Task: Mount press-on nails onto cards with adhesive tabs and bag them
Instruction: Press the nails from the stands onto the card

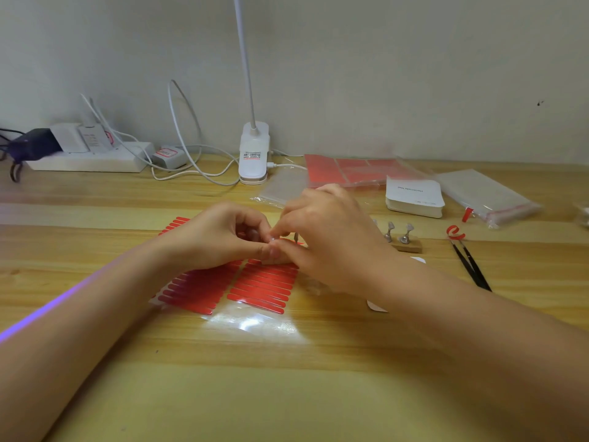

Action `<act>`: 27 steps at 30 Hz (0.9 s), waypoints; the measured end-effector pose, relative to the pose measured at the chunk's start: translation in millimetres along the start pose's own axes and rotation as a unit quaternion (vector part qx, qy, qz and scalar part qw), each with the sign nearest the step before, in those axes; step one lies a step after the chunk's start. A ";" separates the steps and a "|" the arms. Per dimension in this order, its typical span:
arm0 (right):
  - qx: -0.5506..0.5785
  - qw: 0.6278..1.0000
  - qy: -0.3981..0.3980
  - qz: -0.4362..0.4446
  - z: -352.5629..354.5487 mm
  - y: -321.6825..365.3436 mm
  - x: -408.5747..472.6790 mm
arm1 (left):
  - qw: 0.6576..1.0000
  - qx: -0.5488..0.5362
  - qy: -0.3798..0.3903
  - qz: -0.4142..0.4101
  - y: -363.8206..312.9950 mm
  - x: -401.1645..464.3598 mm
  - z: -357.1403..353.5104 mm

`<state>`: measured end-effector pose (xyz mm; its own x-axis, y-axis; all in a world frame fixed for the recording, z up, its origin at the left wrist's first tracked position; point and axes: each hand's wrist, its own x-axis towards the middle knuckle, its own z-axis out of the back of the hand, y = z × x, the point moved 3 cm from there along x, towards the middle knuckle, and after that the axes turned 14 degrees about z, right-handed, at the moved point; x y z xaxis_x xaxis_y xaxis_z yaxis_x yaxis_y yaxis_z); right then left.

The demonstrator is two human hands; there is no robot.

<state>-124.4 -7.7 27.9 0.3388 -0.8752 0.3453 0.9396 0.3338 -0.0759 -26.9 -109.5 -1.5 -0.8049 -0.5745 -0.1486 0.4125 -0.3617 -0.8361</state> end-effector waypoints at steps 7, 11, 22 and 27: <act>-0.008 1.000 0.019 0.008 -0.3 -0.3 1.6 | 1.000 0.002 0.010 0.000 -0.8 1.3 0.0; -0.022 1.000 0.004 0.013 1.8 0.2 2.6 | 1.000 0.017 0.006 -0.004 -0.7 1.6 0.3; 0.112 0.980 -0.133 -0.098 1.8 -18.5 -2.7 | 0.999 0.039 -0.012 0.013 -0.8 1.1 1.8; 0.191 0.952 -0.195 -0.137 18.5 -28.1 -30.0 | 0.991 0.128 -0.024 0.016 -9.0 -0.2 3.0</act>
<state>-161.9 15.7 37.1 -0.0307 -0.7761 0.6299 0.8782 0.2799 0.3877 -29.1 -108.3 7.7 -0.7706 -0.6212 -0.1424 0.5379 -0.5140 -0.6682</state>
